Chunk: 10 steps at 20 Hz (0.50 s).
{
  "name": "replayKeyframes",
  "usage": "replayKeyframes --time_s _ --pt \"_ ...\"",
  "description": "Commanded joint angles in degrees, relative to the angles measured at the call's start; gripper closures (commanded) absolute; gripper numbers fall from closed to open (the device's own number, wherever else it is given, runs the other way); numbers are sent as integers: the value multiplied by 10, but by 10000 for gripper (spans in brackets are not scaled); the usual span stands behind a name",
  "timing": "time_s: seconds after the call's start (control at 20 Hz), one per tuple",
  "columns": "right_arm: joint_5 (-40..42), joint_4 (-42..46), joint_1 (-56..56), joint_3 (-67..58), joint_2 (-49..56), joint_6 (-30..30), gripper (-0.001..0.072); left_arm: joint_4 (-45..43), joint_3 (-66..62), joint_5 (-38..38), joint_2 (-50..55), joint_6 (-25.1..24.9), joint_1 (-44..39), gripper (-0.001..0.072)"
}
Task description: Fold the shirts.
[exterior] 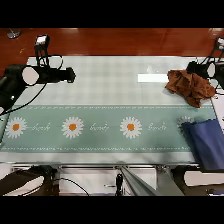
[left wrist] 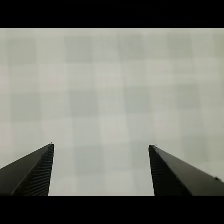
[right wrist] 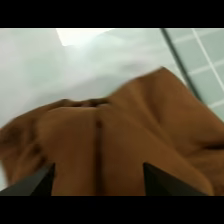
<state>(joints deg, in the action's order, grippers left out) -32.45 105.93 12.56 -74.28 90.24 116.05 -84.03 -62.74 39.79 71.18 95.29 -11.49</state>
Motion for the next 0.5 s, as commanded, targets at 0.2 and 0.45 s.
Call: replayKeyframes --time_s 0.2,0.45 --pt "-146 -66 71 -34 89 -20 171 0 0 34 30 -1 8 3" --pt "-176 -235 69 -92 38 -194 688 0 -27 136 30 -18 18 3"
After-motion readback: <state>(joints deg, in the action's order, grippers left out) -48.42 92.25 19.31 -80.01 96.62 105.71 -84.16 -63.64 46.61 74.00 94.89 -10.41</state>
